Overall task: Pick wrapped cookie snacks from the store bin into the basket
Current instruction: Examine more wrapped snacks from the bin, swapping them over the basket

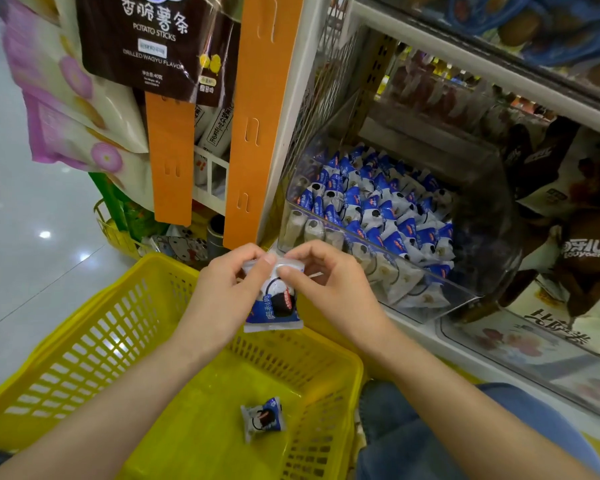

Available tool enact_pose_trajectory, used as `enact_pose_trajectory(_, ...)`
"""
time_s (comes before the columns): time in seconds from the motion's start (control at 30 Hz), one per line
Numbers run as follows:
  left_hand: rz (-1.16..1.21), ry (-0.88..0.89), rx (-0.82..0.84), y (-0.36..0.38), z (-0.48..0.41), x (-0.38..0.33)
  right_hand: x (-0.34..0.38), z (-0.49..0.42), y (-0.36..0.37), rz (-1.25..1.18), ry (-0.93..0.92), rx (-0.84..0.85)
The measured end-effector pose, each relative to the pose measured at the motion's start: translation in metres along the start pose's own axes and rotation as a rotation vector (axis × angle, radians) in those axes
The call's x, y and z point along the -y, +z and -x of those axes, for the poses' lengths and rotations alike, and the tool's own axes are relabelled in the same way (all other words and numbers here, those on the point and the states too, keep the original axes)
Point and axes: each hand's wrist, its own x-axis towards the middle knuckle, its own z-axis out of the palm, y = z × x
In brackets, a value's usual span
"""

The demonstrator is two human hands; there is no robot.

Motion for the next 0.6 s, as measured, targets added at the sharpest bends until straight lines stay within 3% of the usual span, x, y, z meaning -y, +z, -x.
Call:
enact_pose_trajectory(0.3, 0.05, -0.094, 0.102, 0.0018, -0.0053, 0.0009, -0.0048, 0.0024, -0.005, 0.506, -0.364, -0.068)
enact_pose_trajectory(0.4, 0.018, -0.1, 0.077, 0.0033, -0.005, 0.0018, -0.0067, 0.0019, -0.006, 0.326, -0.256, -0.074)
enact_pose_trajectory(0.5, -0.401, 0.023, -0.061, 0.0023, -0.0012, 0.0069, -0.0083, -0.0009, -0.0075, 0.161, -0.096, -0.156)
enact_pose_trajectory(0.6, -0.484, 0.141, 0.023, 0.0041, 0.0036, 0.0048, -0.0081, -0.0031, -0.0078, 0.007, 0.065, -0.182)
